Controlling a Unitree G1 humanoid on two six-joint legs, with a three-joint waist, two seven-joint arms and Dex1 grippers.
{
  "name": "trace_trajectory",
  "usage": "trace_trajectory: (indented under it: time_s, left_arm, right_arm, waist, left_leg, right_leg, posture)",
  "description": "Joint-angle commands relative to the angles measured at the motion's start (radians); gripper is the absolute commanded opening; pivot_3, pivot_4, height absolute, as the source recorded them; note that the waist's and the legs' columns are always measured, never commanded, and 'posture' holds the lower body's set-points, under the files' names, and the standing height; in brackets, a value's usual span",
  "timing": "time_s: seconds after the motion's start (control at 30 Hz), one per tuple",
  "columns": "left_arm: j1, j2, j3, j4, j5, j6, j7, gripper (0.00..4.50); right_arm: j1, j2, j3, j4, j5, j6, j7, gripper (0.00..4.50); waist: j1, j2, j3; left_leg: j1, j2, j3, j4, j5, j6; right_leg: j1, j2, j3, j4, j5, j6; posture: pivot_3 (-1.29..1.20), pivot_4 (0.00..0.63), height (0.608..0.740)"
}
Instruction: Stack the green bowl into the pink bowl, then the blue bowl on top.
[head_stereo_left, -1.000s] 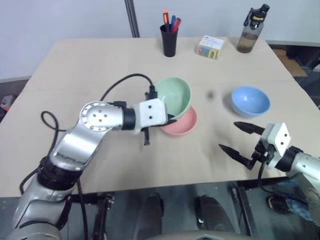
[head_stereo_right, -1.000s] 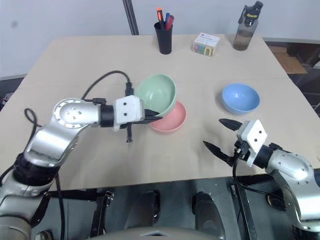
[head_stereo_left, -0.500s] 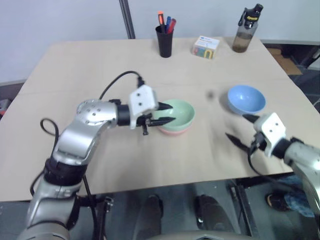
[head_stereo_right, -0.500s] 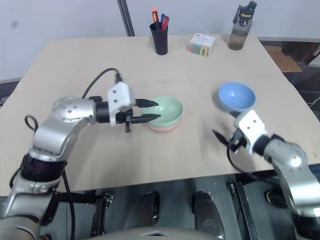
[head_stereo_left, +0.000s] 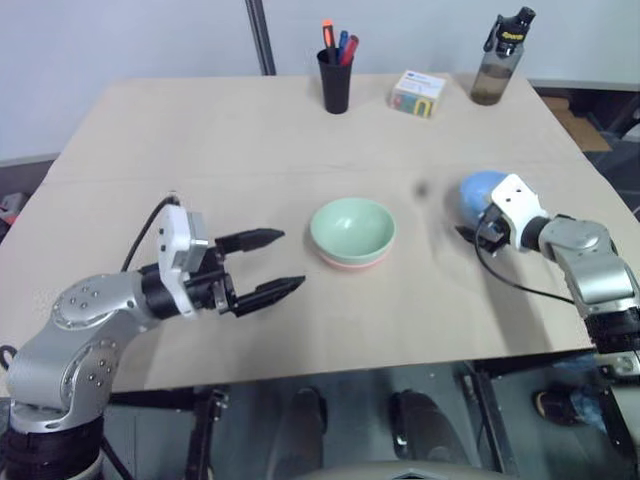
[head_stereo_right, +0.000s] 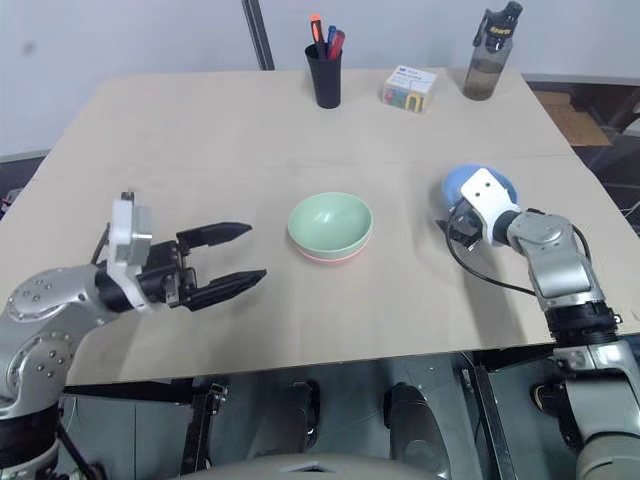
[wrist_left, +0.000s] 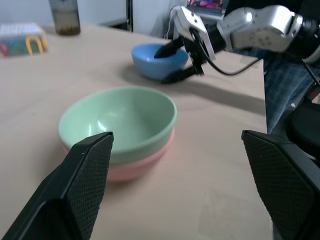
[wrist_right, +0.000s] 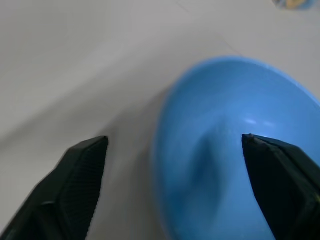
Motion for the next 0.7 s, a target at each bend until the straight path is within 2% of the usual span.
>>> trace_trajectory:
  time_s: [0.03, 0.23, 0.33, 0.5, 0.6, 0.7]
  left_arm:
    - [0.015, 0.005, 0.036, -0.065, -0.039, -0.002, 0.054, 4.50]
    - [0.033, -0.006, 0.035, -0.061, -0.044, -0.032, 0.097, 4.50]
    - [0.053, -0.004, 0.026, -0.053, 0.006, -0.079, 0.100, 4.50]
    - [0.124, -0.041, 0.049, -0.024, 0.063, -0.175, 0.116, 4.50]
    - [0.189, -0.025, 0.062, -0.011, 0.083, -0.209, 0.073, 4.50]
    - [0.231, -0.008, 0.088, -0.011, 0.033, -0.181, 0.045, 4.50]
  right_arm:
    - [-0.044, -0.005, -0.006, 0.023, -0.002, 0.020, 0.026, 2.89]
    - [-0.055, -0.009, 0.000, 0.003, -0.016, 0.023, 0.044, 0.14]
    - [-0.041, -0.025, -0.006, -0.096, 0.007, 0.038, 0.093, 0.05]
    - [-0.014, -0.022, -0.013, -0.378, 0.157, 0.138, 0.227, 0.05]
    - [-0.037, 0.034, -0.001, -0.514, 0.260, 0.208, 0.245, 0.05]
    - [-0.089, 0.079, 0.071, -0.571, 0.283, 0.265, 0.252, 0.05]
  waist:
    - [0.000, 0.000, 0.000]
    - [-0.004, 0.000, 0.000]
    - [-0.005, 0.001, 0.000]
    - [-0.008, 0.001, 0.001]
    - [-0.008, 0.002, 0.001]
    - [-0.008, 0.001, 0.001]
  left_leg:
    - [0.000, 0.000, 0.000, 0.000, 0.000, 0.000]
    - [0.000, 0.000, 0.000, 0.000, 0.000, 0.000]
    - [0.000, 0.000, 0.001, 0.000, 0.000, 0.000]
    - [0.001, 0.000, 0.001, -0.003, 0.000, 0.000]
    - [0.001, 0.001, 0.001, -0.003, 0.000, 0.000]
    - [0.000, 0.001, 0.001, -0.003, 0.000, 0.000]
  right_leg:
    - [0.000, 0.000, 0.000, 0.000, 0.000, 0.000]
    - [0.000, 0.000, 0.000, 0.000, 0.000, 0.000]
    - [0.000, 0.000, 0.001, 0.000, 0.000, 0.000]
    - [-0.002, 0.000, 0.001, 0.000, 0.000, 0.000]
    - [-0.002, 0.000, 0.001, 0.000, 0.000, 0.000]
    - [-0.002, 0.000, 0.001, 0.000, -0.001, 0.001]
  posture:
    - [0.00, 0.150, 0.740]
    - [0.00, 0.150, 0.740]
    - [0.00, 0.150, 0.740]
    - [0.00, 0.150, 0.740]
    - [0.00, 0.150, 0.740]
    - [0.00, 0.150, 0.740]
